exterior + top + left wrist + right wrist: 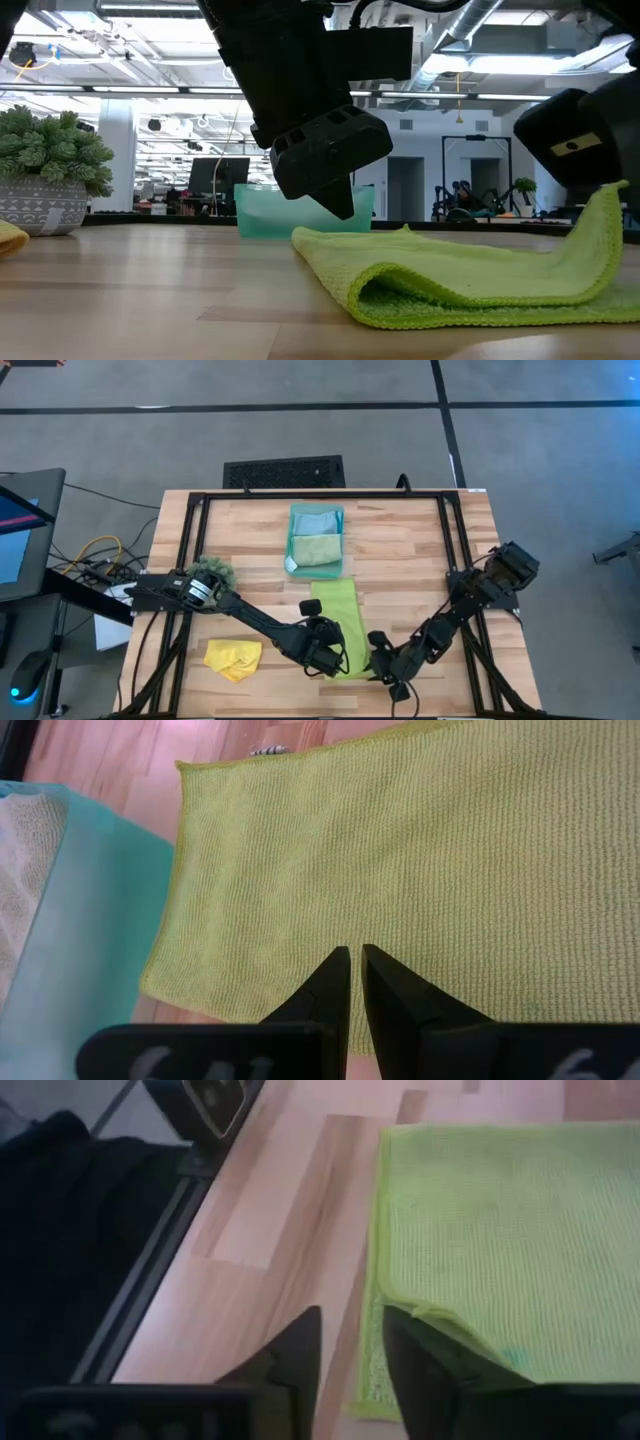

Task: Fold microfiber towels
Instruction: Fold the light green microfiber cloth

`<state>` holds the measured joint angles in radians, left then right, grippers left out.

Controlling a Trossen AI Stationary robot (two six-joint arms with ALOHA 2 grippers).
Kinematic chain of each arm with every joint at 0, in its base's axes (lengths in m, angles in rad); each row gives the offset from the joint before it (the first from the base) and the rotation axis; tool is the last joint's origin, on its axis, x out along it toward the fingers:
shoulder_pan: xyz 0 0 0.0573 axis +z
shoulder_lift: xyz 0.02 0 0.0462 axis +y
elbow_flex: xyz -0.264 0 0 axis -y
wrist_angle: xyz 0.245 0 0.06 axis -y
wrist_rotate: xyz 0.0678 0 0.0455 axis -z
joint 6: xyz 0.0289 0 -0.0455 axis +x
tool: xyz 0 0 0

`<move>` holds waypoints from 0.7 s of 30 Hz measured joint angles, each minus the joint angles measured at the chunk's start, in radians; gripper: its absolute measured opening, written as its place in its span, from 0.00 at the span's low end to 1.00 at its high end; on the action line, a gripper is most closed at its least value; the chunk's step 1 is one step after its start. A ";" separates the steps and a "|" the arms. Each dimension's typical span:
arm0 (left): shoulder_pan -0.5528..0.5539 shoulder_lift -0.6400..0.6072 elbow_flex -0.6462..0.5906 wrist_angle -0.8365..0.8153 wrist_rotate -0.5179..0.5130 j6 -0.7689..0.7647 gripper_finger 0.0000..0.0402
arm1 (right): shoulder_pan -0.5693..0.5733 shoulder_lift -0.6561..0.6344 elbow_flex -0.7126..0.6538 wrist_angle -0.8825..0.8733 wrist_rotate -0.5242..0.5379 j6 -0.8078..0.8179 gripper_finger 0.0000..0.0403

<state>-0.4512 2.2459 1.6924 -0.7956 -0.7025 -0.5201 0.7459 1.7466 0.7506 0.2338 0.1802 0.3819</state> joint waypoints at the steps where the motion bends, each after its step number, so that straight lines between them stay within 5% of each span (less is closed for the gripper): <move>1: 0.000 0.000 0.000 0.000 0.000 0.000 0.06 | 0.000 0.000 0.000 -0.001 0.000 -0.025 0.36; 7: 0.000 0.000 0.000 0.000 0.000 0.000 0.06 | 0.007 0.000 0.000 -0.022 0.002 -0.145 0.46; 21: 0.000 0.000 0.000 0.000 0.000 0.000 0.06 | 0.053 0.000 0.000 -0.044 0.094 -0.301 0.38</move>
<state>-0.4511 2.2456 1.6924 -0.7952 -0.7021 -0.5201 0.7990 1.7466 0.7506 0.1894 0.2745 0.0807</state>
